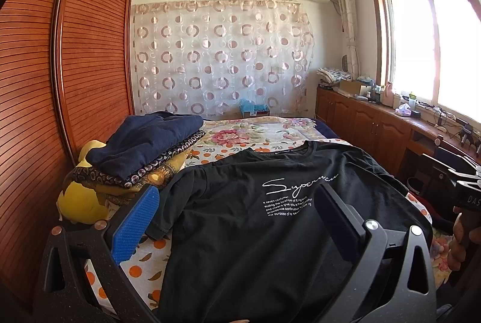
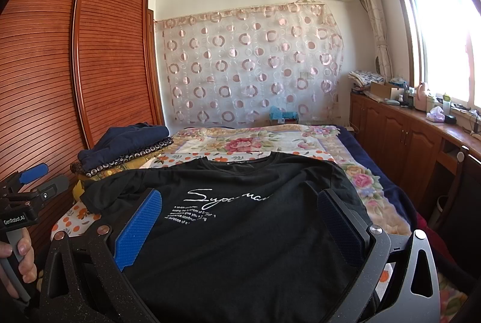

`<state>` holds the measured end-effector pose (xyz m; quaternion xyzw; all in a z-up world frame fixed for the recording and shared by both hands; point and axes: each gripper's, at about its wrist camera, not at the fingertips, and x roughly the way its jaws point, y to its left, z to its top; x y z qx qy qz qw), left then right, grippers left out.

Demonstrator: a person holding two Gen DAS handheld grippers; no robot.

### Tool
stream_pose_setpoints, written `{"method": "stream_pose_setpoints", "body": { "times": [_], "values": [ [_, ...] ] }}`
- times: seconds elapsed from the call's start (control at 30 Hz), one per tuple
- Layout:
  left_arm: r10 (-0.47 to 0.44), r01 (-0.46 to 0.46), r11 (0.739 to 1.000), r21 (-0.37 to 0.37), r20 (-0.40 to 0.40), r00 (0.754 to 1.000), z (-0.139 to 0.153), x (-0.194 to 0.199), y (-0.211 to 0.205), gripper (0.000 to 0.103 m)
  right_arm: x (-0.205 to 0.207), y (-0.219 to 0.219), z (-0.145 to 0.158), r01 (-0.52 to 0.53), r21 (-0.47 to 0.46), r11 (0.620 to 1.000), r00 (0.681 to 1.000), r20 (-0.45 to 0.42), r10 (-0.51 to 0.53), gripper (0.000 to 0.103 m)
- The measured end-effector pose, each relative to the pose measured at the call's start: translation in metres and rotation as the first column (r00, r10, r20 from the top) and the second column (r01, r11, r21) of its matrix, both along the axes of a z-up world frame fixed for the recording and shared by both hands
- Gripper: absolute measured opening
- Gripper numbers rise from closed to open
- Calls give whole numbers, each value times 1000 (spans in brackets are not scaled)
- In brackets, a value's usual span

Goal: Fold small clothes

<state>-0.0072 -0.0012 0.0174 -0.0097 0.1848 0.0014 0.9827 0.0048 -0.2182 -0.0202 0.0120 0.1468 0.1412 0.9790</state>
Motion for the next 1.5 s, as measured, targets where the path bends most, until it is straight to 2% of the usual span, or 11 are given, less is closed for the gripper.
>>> {"method": "stream_pose_setpoints", "body": {
  "times": [1.2, 1.5],
  "values": [
    [2, -2, 1000, 6, 5, 1000, -2, -2, -3, 103, -1, 2, 0, -4, 0, 1000, 1000, 1, 4, 103],
    [39, -39, 999, 1, -80, 996, -20, 18, 23, 103, 14, 13, -4, -62, -9, 998, 998, -18, 62, 103]
  ]
}}
